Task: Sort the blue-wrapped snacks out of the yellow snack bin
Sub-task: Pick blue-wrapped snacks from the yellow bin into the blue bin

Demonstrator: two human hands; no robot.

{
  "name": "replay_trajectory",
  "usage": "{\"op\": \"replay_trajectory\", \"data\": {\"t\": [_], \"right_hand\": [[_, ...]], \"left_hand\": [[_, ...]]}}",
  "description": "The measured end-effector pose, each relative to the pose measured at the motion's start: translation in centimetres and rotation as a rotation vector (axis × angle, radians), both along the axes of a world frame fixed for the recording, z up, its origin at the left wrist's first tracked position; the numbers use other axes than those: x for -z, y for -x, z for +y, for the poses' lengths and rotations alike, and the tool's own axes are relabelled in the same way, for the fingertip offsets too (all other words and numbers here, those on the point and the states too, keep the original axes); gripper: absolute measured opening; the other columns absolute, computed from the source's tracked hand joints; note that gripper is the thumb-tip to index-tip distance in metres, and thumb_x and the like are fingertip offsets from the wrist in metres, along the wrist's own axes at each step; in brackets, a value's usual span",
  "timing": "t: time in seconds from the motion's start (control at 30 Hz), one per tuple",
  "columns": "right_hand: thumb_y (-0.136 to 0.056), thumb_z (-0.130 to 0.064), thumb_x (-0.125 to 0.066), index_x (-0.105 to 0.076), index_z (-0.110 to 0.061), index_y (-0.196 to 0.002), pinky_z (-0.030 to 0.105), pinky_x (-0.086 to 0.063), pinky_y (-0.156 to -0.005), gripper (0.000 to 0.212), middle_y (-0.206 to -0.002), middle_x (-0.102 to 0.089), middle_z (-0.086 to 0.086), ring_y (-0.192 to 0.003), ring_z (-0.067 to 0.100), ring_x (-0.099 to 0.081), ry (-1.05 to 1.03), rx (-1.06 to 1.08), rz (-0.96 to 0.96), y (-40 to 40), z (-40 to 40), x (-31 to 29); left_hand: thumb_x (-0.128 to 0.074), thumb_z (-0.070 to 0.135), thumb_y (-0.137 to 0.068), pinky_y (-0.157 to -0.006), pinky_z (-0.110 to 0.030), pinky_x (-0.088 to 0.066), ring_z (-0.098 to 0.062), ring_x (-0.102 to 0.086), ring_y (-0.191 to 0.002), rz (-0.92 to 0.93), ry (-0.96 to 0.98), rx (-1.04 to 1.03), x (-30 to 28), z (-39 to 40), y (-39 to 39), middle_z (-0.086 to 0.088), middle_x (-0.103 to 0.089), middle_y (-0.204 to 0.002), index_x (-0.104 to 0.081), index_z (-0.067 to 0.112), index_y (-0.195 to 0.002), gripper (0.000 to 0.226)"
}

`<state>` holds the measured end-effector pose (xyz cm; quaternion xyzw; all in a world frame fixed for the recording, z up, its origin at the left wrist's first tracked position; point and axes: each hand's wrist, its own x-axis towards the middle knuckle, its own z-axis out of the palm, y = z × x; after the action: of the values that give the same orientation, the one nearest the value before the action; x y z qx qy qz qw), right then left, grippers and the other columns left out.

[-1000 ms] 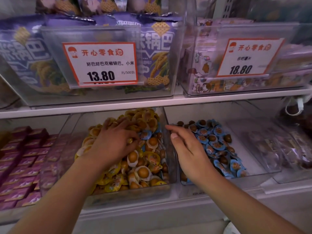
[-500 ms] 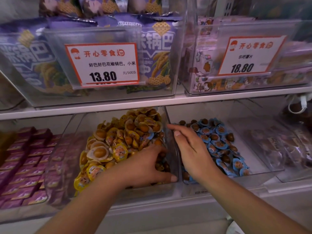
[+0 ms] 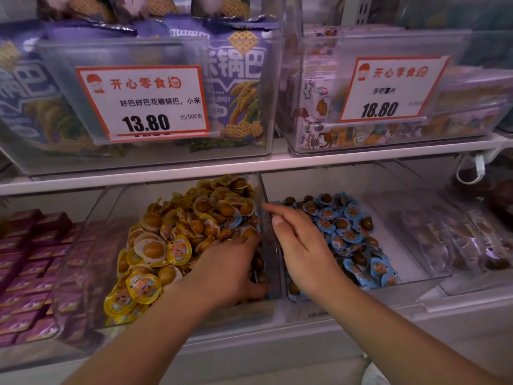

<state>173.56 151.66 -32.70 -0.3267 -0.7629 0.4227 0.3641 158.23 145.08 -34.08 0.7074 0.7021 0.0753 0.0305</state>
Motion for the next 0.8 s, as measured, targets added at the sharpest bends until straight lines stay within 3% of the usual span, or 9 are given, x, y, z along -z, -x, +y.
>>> {"op": "replay_trajectory", "data": {"t": [0.07,0.13,0.27,0.37,0.47,0.57,0.67,0.8], "right_hand": [[-0.106,-0.032,-0.040,-0.057,-0.038,-0.133,0.000,-0.031,-0.093,0.033,-0.127,-0.055,-0.011,-0.116,-0.013,-0.047,-0.006,-0.002,-0.013,0.0,0.0,0.0],[-0.106,-0.032,-0.040,-0.056,-0.038,-0.134,0.000,-0.031,-0.094,0.033,-0.128,-0.055,-0.012,-0.117,-0.014,-0.047,-0.007,-0.002,-0.015,0.1,0.0,0.0],[-0.106,-0.032,-0.040,-0.056,-0.040,-0.133,0.000,-0.031,-0.094,0.033,-0.128,-0.055,-0.014,-0.117,-0.014,-0.047,-0.006,-0.005,-0.007,0.1,-0.1,0.0],[-0.106,-0.031,-0.040,-0.056,-0.045,-0.129,0.001,-0.032,-0.095,0.032,-0.127,-0.055,-0.016,-0.118,-0.014,-0.047,0.009,-0.014,0.011,0.0,-0.1,-0.1],[-0.106,-0.029,-0.041,-0.056,-0.046,-0.128,0.000,-0.032,-0.094,0.031,-0.127,-0.055,-0.015,-0.117,-0.015,-0.047,0.010,-0.016,0.021,0.0,-0.2,-0.2],[-0.106,-0.029,-0.041,-0.056,-0.043,-0.129,-0.001,-0.032,-0.093,0.031,-0.126,-0.055,-0.015,-0.116,-0.015,-0.047,0.011,-0.017,0.015,0.0,-0.2,-0.3],[-0.105,-0.028,-0.041,-0.056,-0.042,-0.129,-0.001,-0.032,-0.091,0.031,-0.126,-0.055,-0.014,-0.115,-0.017,-0.047,0.003,-0.013,0.013,0.0,-0.2,-0.3],[-0.105,-0.027,-0.042,-0.055,-0.046,-0.125,-0.002,-0.031,-0.091,0.030,-0.127,-0.055,-0.017,-0.114,-0.019,-0.047,0.001,-0.010,0.023,0.1,-0.3,-0.3]], "left_hand": [[-0.064,0.072,-0.066,-0.093,-0.037,-0.045,-0.019,-0.056,-0.120,0.030,0.033,-0.019,0.1,0.1,0.1,0.006,-0.051,-0.140,-0.022,0.035,-0.148,0.100],[-0.065,0.072,-0.065,-0.091,-0.038,-0.045,-0.019,-0.057,-0.117,0.045,0.029,-0.040,0.2,0.1,-0.2,0.006,-0.053,-0.136,-0.026,0.033,-0.145,0.097],[-0.065,0.055,-0.070,-0.076,-0.032,-0.049,-0.019,-0.065,-0.097,-0.006,-0.088,-0.071,0.2,0.3,-0.6,0.006,-0.063,-0.111,-0.043,0.029,-0.122,0.062],[-0.066,0.041,-0.073,-0.059,-0.028,-0.044,-0.018,-0.066,-0.084,-0.125,-0.166,-0.120,-0.1,0.3,0.0,0.008,-0.065,-0.095,-0.048,0.032,-0.111,0.044],[-0.065,0.030,-0.079,-0.064,-0.033,-0.052,-0.018,-0.066,-0.086,-0.156,-0.209,-0.155,0.0,0.4,0.7,0.007,-0.068,-0.096,-0.053,0.033,-0.111,0.034],[-0.070,0.036,-0.083,-0.076,-0.036,-0.053,-0.018,-0.064,-0.096,-0.204,-0.142,-0.092,0.3,0.7,0.9,0.007,-0.066,-0.108,-0.054,0.031,-0.115,0.037],[-0.078,0.050,-0.074,-0.086,-0.035,-0.050,-0.016,-0.057,-0.109,-0.233,0.006,-0.056,0.3,1.2,0.8,0.008,-0.057,-0.123,-0.051,0.030,-0.125,0.062],[-0.078,0.059,-0.066,-0.074,-0.029,-0.047,-0.017,-0.061,-0.105,-0.103,-0.024,-0.089,0.2,1.6,0.6,0.010,-0.062,-0.117,-0.058,0.037,-0.120,0.061]]}}
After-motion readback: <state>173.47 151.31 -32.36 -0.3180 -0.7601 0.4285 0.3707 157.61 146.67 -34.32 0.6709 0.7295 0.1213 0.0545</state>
